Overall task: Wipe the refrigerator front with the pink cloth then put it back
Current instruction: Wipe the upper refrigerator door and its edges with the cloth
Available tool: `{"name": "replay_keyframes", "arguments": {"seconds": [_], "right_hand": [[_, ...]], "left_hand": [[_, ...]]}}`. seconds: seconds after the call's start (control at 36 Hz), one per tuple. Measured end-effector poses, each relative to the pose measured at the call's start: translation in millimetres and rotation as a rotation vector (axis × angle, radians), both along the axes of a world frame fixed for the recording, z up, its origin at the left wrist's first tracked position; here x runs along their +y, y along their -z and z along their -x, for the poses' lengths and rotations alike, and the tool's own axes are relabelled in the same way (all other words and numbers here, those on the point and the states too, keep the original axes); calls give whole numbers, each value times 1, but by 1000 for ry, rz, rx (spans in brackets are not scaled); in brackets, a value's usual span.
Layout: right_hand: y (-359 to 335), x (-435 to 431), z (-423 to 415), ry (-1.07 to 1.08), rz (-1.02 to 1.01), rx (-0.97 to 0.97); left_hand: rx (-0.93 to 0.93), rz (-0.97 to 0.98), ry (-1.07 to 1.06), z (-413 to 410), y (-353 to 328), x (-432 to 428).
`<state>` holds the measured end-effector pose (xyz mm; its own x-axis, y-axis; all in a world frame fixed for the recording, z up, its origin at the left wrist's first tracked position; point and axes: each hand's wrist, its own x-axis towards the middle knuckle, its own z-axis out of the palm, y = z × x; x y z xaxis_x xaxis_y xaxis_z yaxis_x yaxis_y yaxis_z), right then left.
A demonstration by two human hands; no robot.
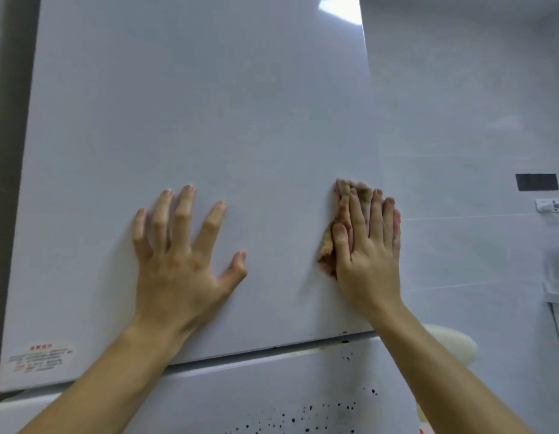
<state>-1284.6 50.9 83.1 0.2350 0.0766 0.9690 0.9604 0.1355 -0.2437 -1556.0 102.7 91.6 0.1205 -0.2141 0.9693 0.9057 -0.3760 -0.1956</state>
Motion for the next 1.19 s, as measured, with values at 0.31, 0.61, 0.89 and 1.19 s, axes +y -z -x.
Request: {"name": "replay_keyframes", "arguments": {"seconds": [0.31,0.61,0.89,1.19], "right_hand": [[36,-6,-6,0,68,40],[-102,-6,-11,-62,8,125],[52,-17,-11,-189,46,170],[73,-11,-4,-101,67,175]], "left_hand": [[7,30,1,0,-1,-1],[-12,36,14,-1,-1,-3],[-10,73,47,0,-1,-6],[7,113,66,1,-2,-8]]}}
